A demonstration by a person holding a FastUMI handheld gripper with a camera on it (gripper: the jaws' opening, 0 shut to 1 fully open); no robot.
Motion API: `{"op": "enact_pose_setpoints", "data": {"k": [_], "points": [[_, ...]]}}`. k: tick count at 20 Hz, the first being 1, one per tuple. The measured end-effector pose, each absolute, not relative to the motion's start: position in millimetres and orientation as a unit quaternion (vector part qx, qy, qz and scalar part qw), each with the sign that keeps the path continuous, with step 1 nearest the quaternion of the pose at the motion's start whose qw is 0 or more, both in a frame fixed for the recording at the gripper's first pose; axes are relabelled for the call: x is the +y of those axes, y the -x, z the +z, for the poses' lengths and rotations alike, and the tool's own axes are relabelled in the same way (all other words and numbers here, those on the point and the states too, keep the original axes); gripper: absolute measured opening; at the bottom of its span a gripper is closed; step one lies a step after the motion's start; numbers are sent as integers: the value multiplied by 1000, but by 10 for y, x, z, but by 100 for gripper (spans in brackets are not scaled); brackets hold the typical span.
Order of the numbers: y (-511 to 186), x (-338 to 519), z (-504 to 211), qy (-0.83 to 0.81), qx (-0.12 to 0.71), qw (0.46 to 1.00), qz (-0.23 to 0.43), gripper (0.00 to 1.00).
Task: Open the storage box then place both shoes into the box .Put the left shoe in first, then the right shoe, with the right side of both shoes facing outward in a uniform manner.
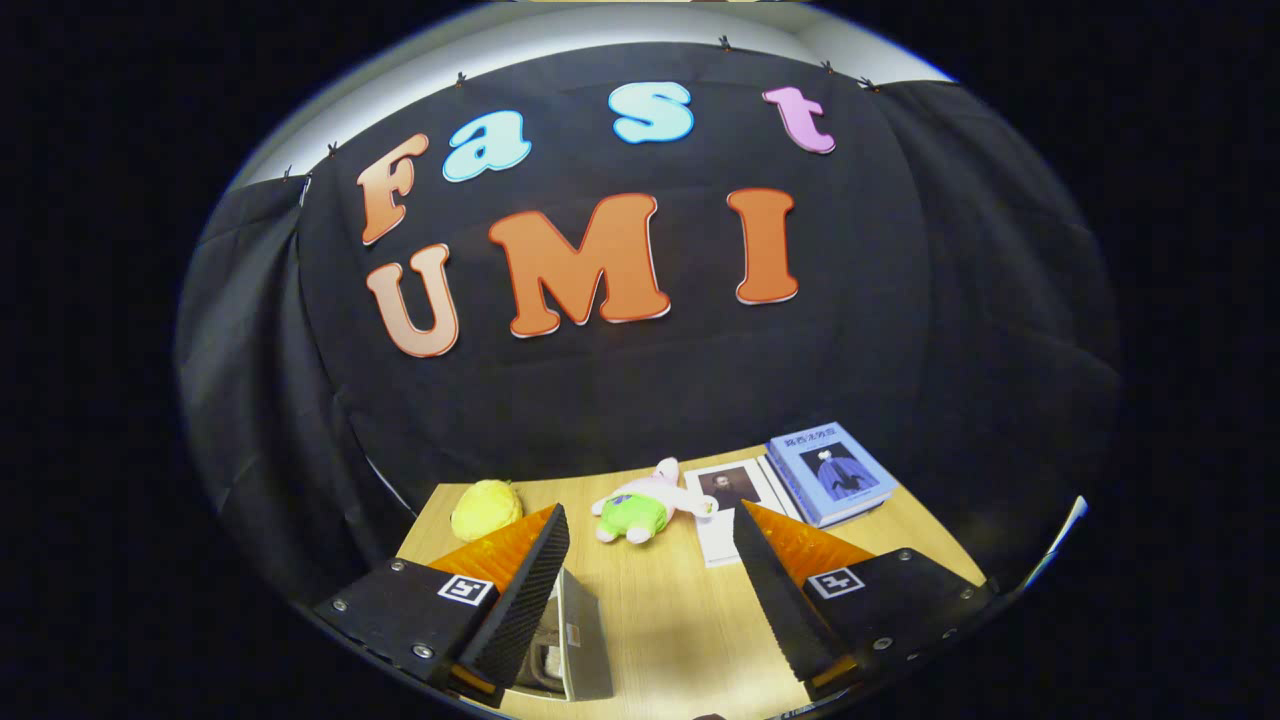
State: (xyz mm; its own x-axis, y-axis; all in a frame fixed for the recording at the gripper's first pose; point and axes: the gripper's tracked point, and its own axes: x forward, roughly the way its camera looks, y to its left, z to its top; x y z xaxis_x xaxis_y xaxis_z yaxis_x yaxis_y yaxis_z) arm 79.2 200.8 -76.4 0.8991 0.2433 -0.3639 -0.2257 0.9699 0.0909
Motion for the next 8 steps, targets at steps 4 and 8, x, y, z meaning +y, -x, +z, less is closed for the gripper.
{"op": "enact_pose_setpoints", "data": {"k": [4,8], "points": [[-648,1693,-225,-10,133,985,109,98],[-459,1520,233,6,75,991,108,98]]}}
